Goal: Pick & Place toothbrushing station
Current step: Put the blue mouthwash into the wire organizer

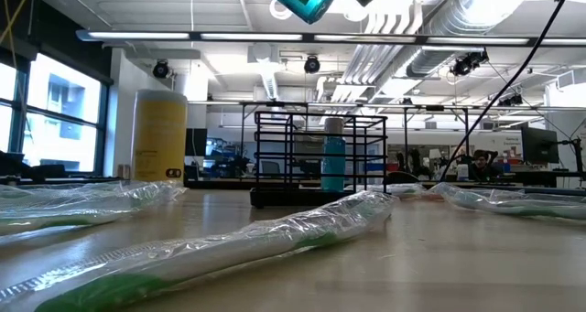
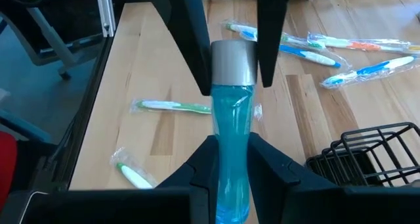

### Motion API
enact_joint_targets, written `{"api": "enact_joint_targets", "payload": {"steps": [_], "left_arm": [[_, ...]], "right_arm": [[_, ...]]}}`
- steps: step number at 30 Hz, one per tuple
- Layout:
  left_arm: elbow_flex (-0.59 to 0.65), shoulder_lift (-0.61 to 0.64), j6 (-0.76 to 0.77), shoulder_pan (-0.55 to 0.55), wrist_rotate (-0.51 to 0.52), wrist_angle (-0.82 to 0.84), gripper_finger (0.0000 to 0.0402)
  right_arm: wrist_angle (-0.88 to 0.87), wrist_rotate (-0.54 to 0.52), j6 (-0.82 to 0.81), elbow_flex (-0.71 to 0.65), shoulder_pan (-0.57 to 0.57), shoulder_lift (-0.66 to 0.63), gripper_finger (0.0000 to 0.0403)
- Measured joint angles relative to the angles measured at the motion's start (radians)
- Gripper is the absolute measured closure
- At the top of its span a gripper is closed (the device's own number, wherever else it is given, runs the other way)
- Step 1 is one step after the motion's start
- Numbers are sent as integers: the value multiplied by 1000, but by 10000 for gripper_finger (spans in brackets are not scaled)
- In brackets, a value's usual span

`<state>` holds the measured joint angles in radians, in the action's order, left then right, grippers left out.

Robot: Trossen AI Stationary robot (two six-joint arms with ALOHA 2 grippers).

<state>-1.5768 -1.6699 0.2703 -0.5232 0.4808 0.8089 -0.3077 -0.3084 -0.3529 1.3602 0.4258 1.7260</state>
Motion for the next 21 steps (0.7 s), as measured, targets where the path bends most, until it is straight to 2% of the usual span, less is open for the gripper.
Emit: {"api": "enact_joint_targets", "payload": {"steps": [8,11,21], "left_arm": [[0,0,0,0,1,1,306],[0,0,5,0,0,1,307],[1,0,16,0,-14,16,309]], "right_arm": [[1,-2,13,0,0,0,350],[2,-3,10,0,0,0,336],[-60,-2,-31,0,-1,-22,196]]}}
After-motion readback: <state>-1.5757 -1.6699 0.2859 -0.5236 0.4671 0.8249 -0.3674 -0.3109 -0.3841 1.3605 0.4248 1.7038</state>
